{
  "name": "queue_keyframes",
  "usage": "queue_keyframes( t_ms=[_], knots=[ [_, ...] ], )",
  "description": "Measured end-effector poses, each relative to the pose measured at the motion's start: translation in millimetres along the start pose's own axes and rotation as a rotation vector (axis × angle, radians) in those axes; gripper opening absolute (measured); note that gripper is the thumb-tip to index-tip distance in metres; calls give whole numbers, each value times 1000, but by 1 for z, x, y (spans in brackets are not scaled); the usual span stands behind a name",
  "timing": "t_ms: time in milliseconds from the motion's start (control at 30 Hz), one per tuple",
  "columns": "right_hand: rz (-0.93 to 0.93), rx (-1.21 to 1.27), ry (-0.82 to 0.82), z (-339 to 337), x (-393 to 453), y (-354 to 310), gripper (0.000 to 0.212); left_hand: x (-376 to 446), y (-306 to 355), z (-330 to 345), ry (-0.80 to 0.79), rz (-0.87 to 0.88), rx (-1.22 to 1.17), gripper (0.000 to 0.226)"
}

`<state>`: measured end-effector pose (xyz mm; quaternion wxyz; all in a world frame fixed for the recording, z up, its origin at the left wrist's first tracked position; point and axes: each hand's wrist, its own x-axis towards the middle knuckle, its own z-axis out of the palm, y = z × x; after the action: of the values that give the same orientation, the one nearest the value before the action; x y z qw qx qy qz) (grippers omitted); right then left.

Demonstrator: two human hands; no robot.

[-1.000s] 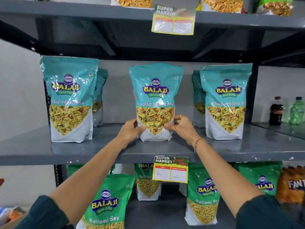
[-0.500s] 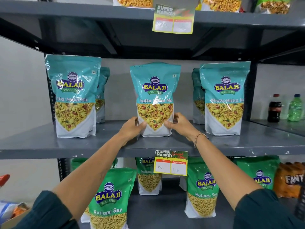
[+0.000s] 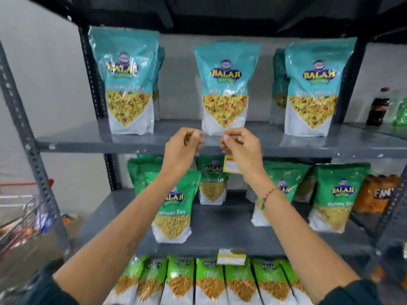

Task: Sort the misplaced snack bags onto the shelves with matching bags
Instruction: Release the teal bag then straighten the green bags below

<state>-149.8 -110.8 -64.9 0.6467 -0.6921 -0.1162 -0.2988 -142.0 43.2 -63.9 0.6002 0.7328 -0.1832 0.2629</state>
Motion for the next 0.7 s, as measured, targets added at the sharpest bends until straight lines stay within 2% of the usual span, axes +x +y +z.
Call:
queue_keyframes(
  t_ms=[133, 300, 400, 500, 633, 700],
  knots=[
    [109, 0, -82, 19, -59, 44, 9, -52, -44, -11, 35, -127, -1, 8],
    [352, -115, -193, 26, -111, 122, 13, -100, -115, -21, -33, -401, 127, 14],
    [481, -191, -176, 25, -121, 164, 10, -114, -153, -27, -51, -547, 248, 29],
    [586, -269, -238, 31, -122, 198, 9, -117, -189, -33, 20, -676, 364, 50],
    [563, -407, -332, 49, -116, 229, 29, -106, -235, -46, 27, -887, 553, 78],
    [527, -453, -393, 60, -109, 239, 44, -96, -251, -53, -29, -881, 526, 84]
  ],
)
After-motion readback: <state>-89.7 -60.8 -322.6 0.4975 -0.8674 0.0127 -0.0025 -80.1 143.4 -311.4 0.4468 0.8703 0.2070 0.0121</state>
